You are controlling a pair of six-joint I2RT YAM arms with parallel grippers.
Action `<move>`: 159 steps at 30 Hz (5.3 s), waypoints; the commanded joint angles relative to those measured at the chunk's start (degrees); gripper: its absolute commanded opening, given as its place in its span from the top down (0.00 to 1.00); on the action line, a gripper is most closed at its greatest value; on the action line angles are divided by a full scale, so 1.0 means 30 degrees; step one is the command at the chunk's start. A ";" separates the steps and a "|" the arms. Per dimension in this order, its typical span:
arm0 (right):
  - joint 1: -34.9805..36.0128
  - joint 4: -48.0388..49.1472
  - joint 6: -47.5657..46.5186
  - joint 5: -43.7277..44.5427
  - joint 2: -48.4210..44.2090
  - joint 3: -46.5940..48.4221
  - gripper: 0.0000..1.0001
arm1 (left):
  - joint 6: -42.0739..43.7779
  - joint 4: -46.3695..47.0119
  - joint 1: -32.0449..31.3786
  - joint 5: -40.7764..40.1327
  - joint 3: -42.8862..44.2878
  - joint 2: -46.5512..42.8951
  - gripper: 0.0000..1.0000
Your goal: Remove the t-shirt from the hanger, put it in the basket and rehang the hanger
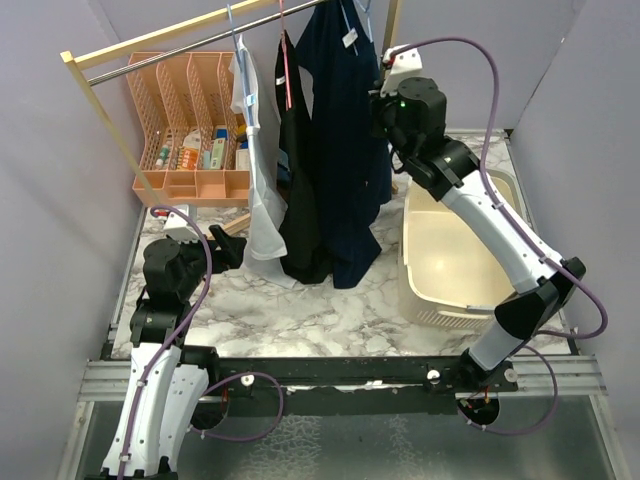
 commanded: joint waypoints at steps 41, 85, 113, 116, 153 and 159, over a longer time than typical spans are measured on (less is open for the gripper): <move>-0.0497 -0.9634 0.0918 -2.6903 -1.8501 -0.8626 0.99 | -0.9404 1.6184 -0.3179 1.8789 1.6497 0.8581 0.01; -0.0467 -0.5845 -0.1100 -2.5792 -1.3640 -0.9083 0.99 | 0.2113 0.0614 -0.6369 1.5919 1.9797 1.0809 0.18; -0.0467 -0.6276 -0.1500 -2.4357 -1.1486 -0.7402 0.99 | -0.3871 0.5080 -0.6726 1.8416 1.9481 1.4358 0.93; -0.0467 -0.6304 -0.1299 -2.3748 -1.1535 -0.7712 0.98 | -0.1384 0.2223 -0.6726 1.7354 2.0574 1.4257 1.00; -0.0465 -0.8285 0.0914 -1.4599 -1.6062 -1.1530 0.92 | 0.4941 -0.4308 -0.6726 0.4475 2.2941 0.8362 1.00; -0.0489 -0.8361 0.2059 -1.0030 -1.6102 -1.0866 0.99 | 0.4938 -0.4097 -0.6726 0.3501 2.2220 0.7259 1.00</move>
